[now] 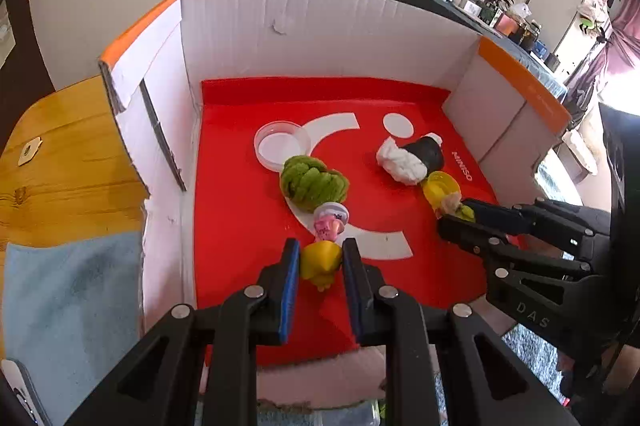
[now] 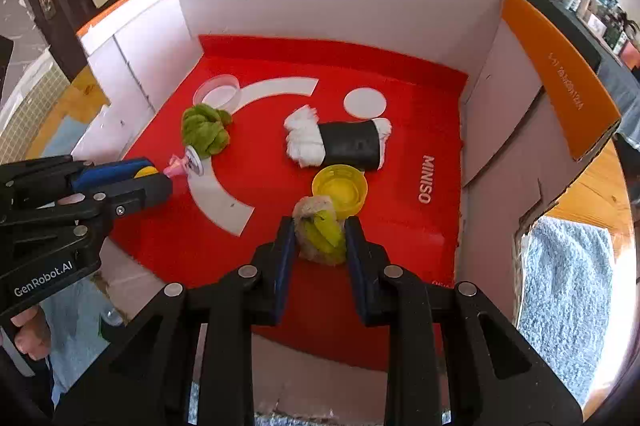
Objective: Organize objects
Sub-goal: 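Lower both onto the red floor and open both tools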
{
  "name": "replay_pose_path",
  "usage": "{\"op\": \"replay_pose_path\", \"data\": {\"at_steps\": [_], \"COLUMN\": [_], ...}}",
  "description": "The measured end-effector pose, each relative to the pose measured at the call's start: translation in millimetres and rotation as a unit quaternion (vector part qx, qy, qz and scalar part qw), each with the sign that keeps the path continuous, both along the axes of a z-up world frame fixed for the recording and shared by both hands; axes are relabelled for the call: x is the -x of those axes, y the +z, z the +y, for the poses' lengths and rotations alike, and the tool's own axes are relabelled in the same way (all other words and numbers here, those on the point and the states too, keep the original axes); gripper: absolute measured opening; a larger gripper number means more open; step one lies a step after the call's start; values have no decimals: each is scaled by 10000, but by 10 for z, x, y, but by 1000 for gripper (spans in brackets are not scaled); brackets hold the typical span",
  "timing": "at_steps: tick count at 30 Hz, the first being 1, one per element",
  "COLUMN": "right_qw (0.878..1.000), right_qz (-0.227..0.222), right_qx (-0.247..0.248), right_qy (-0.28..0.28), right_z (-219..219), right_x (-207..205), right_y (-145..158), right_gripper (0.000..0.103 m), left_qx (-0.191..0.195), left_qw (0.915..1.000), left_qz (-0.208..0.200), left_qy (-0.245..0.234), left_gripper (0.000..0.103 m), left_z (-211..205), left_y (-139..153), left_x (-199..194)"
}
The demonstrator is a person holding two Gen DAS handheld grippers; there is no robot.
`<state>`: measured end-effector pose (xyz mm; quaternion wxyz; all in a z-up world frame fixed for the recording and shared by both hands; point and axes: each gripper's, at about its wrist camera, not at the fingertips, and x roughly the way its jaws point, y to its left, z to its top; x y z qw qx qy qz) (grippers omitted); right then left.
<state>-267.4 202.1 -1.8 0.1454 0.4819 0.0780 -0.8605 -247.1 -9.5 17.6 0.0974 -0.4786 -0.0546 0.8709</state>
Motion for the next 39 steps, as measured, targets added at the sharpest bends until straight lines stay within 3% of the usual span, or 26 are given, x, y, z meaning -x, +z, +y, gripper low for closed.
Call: {"op": "replay_pose_path", "data": {"at_steps": [28,34,39], "right_qw": [9996,9994,9994], "right_qz": [68,56,88], "right_qx": [207,265,277], "right_qy": [-185,-197,-199], "right_z": [58,65,73], "right_x": [68,54,37], "right_y": [42,55,64], "right_gripper": [24,25,25], "left_qx": [-100,-57,-67], "left_qw": [9997,9996,9996], "left_qz": [8,59,94], "left_qy": [228,278,271], "left_gripper": [22,34,34], "left_z": [-64,-67,-72], "left_y": [-25,-10,12], "left_x": [67,63,45]}}
